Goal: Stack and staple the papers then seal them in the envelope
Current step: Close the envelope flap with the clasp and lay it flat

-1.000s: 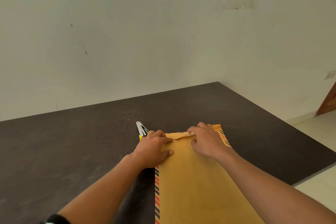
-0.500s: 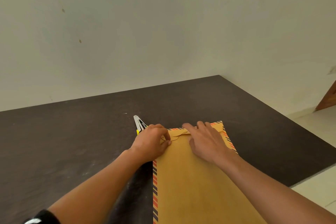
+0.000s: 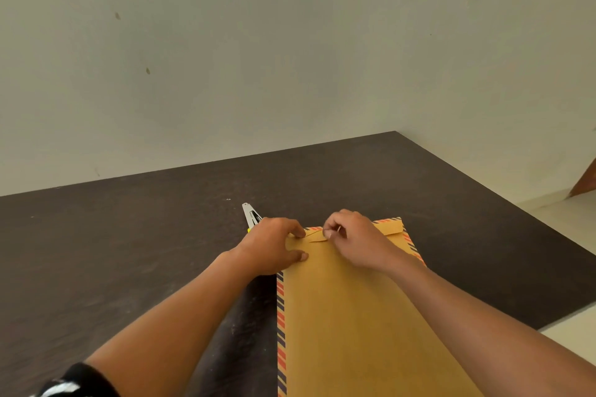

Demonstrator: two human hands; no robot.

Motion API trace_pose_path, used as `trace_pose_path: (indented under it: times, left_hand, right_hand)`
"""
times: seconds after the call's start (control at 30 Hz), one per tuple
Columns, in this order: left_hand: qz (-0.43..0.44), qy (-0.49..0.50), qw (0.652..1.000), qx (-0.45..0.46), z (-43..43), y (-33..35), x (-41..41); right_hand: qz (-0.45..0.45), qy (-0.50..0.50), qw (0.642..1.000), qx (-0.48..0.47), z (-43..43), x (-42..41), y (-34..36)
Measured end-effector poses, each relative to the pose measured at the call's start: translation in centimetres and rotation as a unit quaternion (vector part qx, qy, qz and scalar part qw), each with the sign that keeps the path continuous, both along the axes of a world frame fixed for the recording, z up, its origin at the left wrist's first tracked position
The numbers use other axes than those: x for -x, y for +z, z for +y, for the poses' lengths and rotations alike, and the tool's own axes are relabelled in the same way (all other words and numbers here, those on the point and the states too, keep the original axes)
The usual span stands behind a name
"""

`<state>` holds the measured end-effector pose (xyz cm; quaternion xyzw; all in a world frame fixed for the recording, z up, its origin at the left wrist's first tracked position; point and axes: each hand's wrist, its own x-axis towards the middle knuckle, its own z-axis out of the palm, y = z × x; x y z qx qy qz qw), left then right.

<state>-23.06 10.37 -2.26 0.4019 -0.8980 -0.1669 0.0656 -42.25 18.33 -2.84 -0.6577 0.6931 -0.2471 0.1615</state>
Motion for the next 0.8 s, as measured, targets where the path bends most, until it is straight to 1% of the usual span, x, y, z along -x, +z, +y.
trace_pose_path:
  times: [0.1,0.17,0.3,0.47,0.53,0.6,0.7,0.8]
  left_hand:
    - [-0.010,-0.002,1.000,-0.003,0.0,0.2,0.3]
    - [-0.017,0.000,1.000,-0.004,-0.1,0.2,0.4]
    - [-0.039,-0.011,0.999,0.006,0.4,0.4,0.8]
    - [-0.141,-0.031,0.988,0.058,2.1,1.0,2.6]
    - [-0.178,-0.032,0.981,0.070,2.7,1.1,3.3]
    - [-0.199,-0.028,0.977,0.074,3.0,1.1,3.7]
    - [-0.202,-0.022,0.977,0.067,3.2,1.0,3.8]
    - [-0.203,-0.013,0.977,0.062,3.4,0.8,4.0]
  right_hand:
    - [-0.150,-0.046,0.987,-0.017,0.6,1.0,1.5]
    - [-0.215,-0.053,0.975,-0.032,1.3,1.7,2.4]
    - [-0.245,-0.053,0.967,-0.048,3.0,3.6,3.0]
    - [-0.326,-0.108,0.939,-0.005,4.8,4.7,2.7]
    - [-0.301,-0.145,0.942,-0.016,5.1,4.8,2.7]
    - [-0.240,-0.180,0.953,-0.032,5.2,4.9,2.6]
    - [-0.178,-0.204,0.962,-0.042,5.3,5.1,2.4]
    - [-0.134,-0.210,0.968,-0.031,5.5,5.5,2.4]
